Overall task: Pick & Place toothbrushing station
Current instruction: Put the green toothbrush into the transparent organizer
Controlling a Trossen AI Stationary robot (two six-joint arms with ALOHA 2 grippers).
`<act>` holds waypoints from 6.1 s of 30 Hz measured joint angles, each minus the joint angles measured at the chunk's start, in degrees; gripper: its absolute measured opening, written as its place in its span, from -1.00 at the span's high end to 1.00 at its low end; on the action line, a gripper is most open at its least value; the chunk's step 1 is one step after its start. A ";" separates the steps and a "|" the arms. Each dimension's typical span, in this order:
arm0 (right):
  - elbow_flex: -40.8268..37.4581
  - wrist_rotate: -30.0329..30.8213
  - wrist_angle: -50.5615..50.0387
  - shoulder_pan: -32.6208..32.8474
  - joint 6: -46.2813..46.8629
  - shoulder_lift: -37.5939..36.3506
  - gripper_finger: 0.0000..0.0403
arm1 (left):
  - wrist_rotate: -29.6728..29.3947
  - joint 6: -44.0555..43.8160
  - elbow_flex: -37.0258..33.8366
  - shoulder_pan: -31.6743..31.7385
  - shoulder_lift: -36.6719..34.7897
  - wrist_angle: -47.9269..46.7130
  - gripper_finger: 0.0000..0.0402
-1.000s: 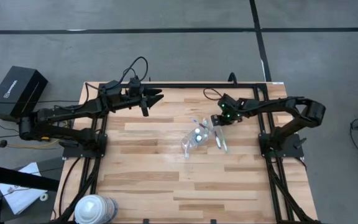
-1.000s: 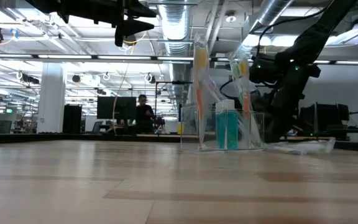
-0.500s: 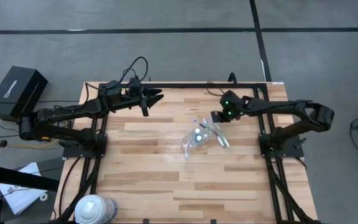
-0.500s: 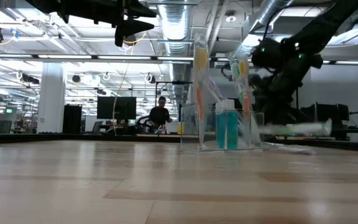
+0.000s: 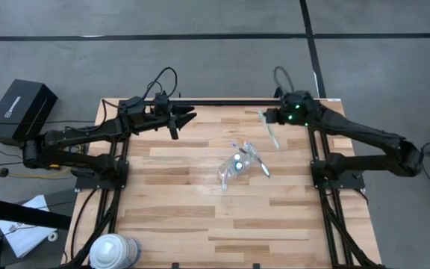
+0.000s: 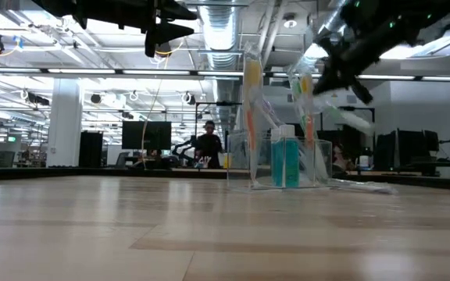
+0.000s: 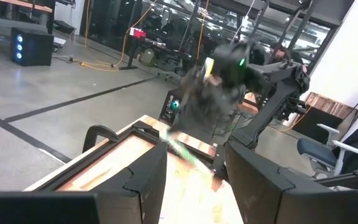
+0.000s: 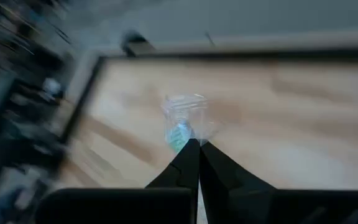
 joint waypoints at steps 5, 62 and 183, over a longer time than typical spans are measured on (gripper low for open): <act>4.30 0.18 9.11 0.05 -1.09 -2.32 1.00 | 0.36 -0.17 0.07 0.78 0.55 0.64 0.21; 44.83 -11.34 21.31 15.56 -15.31 28.30 1.00 | 13.13 -0.45 16.68 4.07 16.65 16.66 0.21; 46.64 -20.45 15.15 10.04 -17.79 22.09 0.19 | 22.72 -3.47 16.11 5.77 16.70 19.17 0.97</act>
